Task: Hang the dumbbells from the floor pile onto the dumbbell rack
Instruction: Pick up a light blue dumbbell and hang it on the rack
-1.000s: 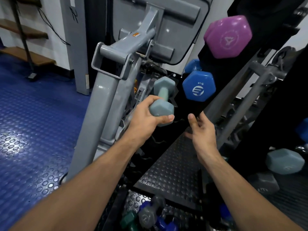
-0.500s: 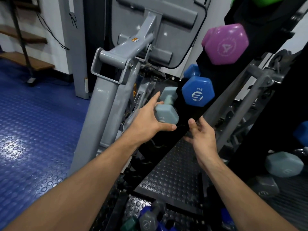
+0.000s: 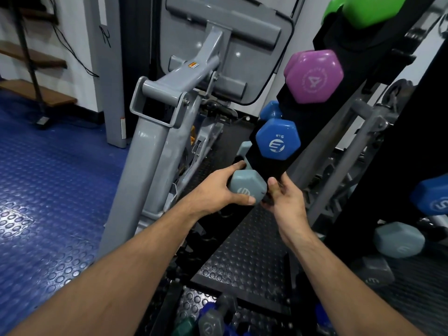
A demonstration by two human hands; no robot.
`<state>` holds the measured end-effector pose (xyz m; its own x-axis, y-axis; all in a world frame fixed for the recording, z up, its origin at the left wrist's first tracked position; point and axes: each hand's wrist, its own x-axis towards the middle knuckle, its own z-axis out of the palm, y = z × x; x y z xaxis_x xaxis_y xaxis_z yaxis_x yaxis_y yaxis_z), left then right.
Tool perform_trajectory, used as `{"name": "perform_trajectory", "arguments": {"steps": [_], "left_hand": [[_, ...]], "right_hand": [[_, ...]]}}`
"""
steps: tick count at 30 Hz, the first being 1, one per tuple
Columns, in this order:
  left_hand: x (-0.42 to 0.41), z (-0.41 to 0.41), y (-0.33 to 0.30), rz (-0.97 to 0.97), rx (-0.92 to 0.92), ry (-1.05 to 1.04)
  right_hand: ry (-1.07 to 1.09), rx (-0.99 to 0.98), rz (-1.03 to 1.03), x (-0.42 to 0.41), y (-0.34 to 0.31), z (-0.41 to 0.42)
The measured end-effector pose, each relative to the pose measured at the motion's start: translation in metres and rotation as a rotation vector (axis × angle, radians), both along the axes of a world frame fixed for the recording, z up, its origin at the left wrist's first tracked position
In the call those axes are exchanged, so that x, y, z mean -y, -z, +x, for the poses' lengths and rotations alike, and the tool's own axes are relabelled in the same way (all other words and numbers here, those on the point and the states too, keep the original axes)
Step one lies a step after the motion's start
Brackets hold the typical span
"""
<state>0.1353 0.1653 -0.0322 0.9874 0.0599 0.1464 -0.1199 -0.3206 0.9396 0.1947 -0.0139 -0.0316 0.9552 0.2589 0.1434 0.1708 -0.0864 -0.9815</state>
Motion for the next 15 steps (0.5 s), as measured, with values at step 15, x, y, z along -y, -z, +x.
{"name": "perform_trajectory", "arguments": {"steps": [15], "left_hand": [[0.003, 0.0019, 0.0025, -0.031, -0.012, 0.023]], "right_hand": [[-0.015, -0.026, 0.023, 0.0015, -0.0034, -0.0033]]}}
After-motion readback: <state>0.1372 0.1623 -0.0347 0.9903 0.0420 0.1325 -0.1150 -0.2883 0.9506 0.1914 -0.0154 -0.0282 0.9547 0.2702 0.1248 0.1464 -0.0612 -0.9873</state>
